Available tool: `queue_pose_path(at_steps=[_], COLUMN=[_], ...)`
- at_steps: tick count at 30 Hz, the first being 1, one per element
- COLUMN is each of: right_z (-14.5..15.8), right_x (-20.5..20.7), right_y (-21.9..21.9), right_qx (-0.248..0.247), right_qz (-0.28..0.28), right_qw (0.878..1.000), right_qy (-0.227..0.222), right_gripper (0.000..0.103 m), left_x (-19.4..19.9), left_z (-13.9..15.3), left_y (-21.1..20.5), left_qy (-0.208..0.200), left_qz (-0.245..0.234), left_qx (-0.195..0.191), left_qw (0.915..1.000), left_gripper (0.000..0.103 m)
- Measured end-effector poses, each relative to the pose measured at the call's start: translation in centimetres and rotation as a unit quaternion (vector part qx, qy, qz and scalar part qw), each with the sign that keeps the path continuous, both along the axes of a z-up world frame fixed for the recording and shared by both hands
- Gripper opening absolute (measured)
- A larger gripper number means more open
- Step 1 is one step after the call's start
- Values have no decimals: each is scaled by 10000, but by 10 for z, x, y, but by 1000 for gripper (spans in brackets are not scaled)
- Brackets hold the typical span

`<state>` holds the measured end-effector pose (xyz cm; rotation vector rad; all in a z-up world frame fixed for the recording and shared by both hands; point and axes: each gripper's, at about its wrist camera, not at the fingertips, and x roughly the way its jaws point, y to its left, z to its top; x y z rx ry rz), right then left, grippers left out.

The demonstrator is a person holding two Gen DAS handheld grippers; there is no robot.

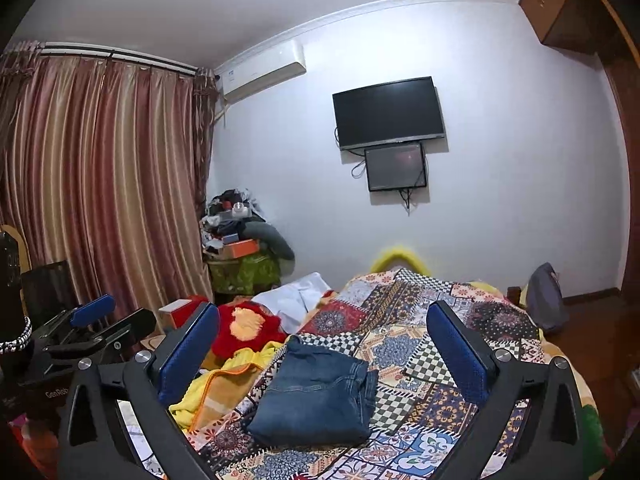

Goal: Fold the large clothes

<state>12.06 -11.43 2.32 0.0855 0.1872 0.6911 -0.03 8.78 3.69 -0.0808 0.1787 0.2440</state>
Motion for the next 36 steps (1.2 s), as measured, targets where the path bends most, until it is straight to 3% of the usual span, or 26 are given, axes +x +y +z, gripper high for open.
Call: queue_pose_path(at_steps=[9,36], right_z=[-9,-13], right_x=[12,19], right_y=[4,13], right_qx=[-28,-193], right_qz=[56,64], right_qw=[9997,9992], right_qy=[247,339], right_gripper=[103,103], left_x=[2,14], left_z=[-5,-14], left_y=[0,16], left_qy=[86,304], left_qz=[-39,-43], left_qx=[14,-221], left_qw=[10000,9993], left_gripper=[103,103])
